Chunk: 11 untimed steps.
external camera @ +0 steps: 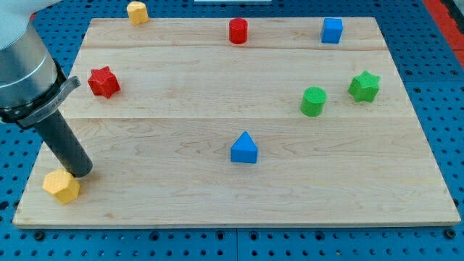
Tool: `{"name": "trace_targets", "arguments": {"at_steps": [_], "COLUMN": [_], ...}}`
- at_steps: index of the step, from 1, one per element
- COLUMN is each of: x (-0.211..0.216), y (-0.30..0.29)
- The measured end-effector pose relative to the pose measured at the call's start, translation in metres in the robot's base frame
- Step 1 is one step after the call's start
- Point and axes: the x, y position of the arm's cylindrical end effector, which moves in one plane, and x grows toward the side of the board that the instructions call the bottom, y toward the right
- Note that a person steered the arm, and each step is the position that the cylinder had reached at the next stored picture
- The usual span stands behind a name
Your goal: Place the blue triangle to the bottom center
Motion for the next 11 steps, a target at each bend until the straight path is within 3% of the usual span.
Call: {"name": "trace_targets", "arguments": {"at_steps": [3,5,11], "x": [-0.024,-0.068,-0.068], "y": [0.018,0.089,0.234]}}
